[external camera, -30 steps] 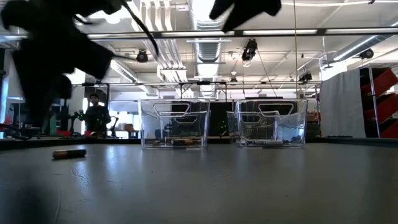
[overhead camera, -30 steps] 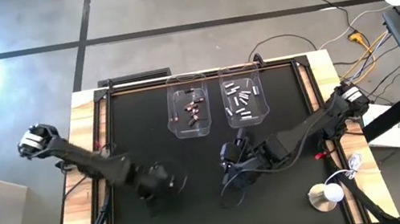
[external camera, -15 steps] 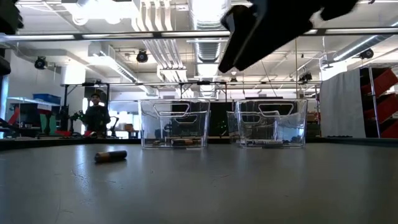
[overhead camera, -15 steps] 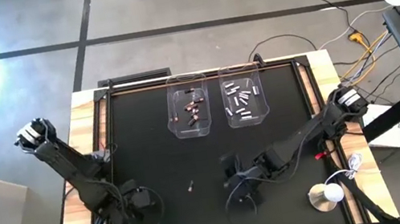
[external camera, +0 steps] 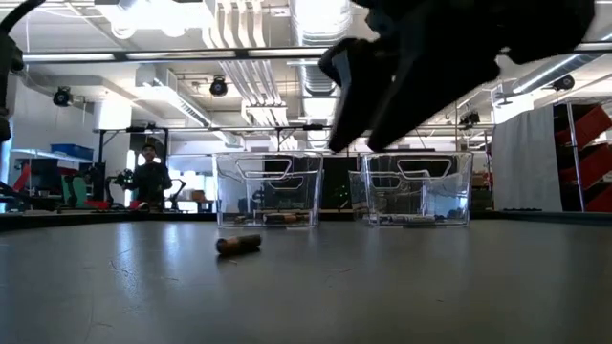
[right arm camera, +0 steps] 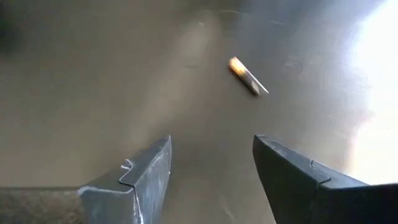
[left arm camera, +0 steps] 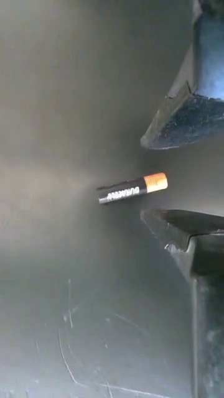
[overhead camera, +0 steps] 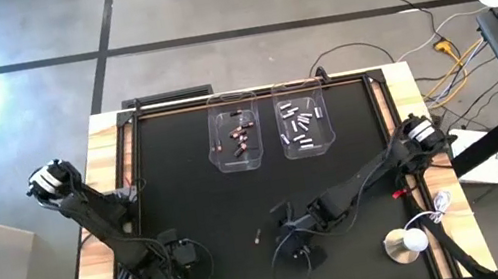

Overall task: Sort batteries
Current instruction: Put the black battery into the left transparent bin

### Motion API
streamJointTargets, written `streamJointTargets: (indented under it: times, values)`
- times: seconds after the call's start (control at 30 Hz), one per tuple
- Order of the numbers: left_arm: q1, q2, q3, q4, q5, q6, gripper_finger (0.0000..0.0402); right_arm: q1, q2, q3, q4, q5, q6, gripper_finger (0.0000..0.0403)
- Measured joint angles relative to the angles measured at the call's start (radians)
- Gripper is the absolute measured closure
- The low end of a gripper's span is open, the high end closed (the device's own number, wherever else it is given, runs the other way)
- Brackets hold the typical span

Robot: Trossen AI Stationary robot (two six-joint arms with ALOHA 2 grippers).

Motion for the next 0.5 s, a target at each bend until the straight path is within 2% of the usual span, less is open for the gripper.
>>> streamJointTargets:
  times: [0.17, 0.3, 0.5]
  values:
    - [0.003, 0.066, 0.004, 0.066, 0.009, 0.001, 0.0249, 0.011, 0.059, 0.000, 0.026, -0.106, 0.023, 0.0184]
    - [0.003, 0.128, 0.008, 0.096, 0.002, 0.005, 0.0254, 0.011, 0.095, 0.000, 0.065, -0.111, 0.097, 0.0184]
    - [0.002, 0.177, 0.013, 0.100, -0.007, -0.005, 0.0276, 0.005, 0.129, 0.000, 0.081, -0.103, 0.055, 0.0184]
